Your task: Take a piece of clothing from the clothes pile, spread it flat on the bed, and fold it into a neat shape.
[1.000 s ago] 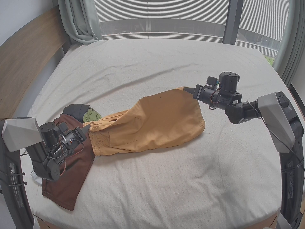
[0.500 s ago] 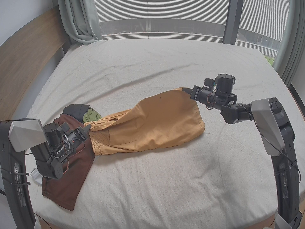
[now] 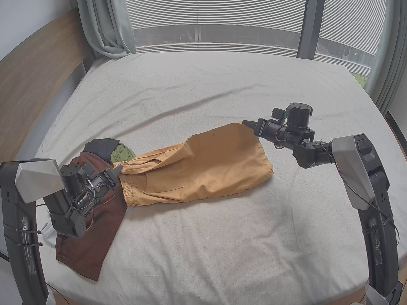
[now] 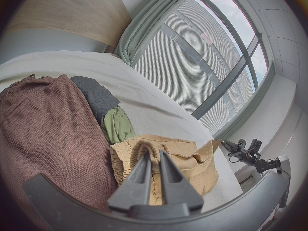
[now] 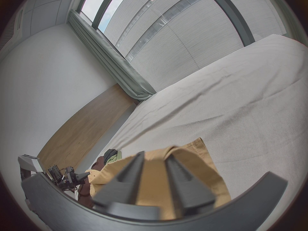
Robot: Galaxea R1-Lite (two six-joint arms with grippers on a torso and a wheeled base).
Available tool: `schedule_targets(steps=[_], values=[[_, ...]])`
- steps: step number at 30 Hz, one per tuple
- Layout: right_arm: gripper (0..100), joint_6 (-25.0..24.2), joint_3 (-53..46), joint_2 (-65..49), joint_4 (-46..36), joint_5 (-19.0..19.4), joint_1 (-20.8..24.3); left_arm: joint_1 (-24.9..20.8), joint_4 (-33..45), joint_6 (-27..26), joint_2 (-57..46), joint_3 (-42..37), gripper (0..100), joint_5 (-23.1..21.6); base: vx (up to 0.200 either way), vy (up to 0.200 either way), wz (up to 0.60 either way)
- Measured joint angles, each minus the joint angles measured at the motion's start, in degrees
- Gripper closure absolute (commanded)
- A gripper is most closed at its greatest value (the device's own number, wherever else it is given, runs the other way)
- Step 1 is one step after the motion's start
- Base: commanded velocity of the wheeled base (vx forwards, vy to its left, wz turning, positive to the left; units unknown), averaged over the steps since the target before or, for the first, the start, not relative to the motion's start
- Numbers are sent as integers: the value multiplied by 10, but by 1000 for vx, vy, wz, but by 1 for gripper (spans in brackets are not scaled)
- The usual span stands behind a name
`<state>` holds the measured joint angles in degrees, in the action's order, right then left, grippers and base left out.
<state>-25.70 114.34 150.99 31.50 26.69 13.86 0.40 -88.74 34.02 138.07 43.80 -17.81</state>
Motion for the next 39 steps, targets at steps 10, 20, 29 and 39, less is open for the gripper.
schedule_targets(steps=[10,20,29,39], values=[[0,2,3,5,0,-32,6,5,-1,0,-11,-9,0,3,0,0,0],[0,12,-121,-69,4,-33,6,7,0,2,-60,-38,0,-3,0,0,0],[0,32,-314,-183,15,-37,22,-7,2,-3,-106,-88,0,-24,0,0,0],[0,33,-405,-229,94,-52,41,-14,2,-60,-132,-123,0,-30,0,0,0]])
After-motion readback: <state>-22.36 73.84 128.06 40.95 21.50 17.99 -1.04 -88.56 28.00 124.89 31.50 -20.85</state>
